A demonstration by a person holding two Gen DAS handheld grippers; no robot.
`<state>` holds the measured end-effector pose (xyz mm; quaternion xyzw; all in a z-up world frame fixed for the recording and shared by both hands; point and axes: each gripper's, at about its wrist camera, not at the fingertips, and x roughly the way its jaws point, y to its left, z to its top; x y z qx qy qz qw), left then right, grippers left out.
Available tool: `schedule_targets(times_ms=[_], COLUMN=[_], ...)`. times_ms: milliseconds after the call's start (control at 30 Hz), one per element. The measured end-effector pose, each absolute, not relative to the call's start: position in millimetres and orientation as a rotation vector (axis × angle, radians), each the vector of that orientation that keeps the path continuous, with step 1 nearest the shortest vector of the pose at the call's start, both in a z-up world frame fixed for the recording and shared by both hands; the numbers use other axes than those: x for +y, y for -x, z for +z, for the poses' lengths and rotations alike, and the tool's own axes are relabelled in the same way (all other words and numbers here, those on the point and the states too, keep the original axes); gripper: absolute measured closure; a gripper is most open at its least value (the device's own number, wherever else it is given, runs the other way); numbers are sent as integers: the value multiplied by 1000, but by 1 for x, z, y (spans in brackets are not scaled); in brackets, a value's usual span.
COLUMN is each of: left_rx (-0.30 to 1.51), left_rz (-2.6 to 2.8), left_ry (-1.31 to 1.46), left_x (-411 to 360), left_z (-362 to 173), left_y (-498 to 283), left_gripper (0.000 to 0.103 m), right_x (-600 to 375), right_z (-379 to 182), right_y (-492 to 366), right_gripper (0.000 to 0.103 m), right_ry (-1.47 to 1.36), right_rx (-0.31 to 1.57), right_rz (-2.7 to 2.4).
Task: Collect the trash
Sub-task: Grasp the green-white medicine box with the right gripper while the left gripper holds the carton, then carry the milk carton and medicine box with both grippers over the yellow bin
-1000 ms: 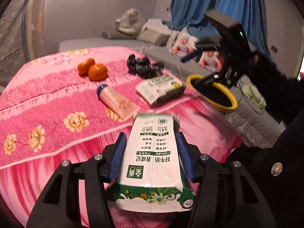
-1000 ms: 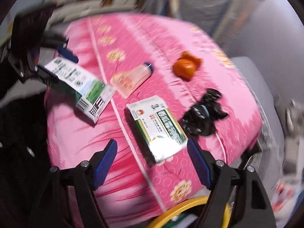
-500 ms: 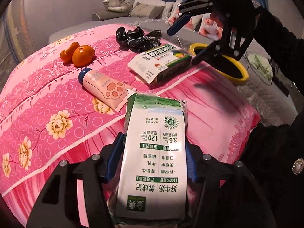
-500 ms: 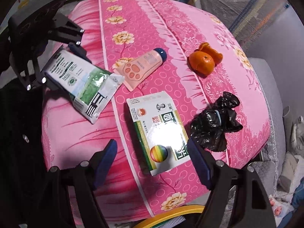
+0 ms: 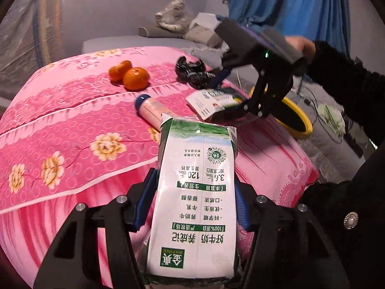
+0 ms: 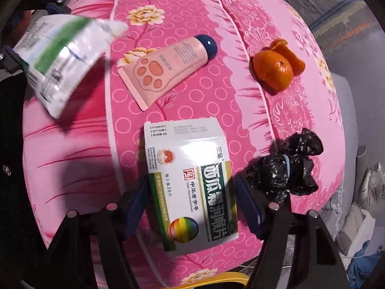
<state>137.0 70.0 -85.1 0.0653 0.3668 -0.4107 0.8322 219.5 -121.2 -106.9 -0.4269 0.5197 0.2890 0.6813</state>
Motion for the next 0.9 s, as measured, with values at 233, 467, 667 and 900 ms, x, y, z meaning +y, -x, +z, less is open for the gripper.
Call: schedule_targets(times_ms=[233,467,667,900], left_rx=[717,663,581,522], left_rz=[-779,-562,-454,-474], left_ry=[-86,-43,-26,-37], left_x=[83,80,64,26], left_z=[-66,-43,-12,17], left_y=[-137,-141,-135,-126], left_gripper=[48,48,48,48], right_x=[-131,-169,-217,-259], right_z=[-79,-15,9,18], right_y=[-212,-186,-155,-107], right_gripper=[41,41,41,41], right_ry=[760,374,45,-183], right_rx=[1114,939,833,735], right_rz=[616,573,494,392])
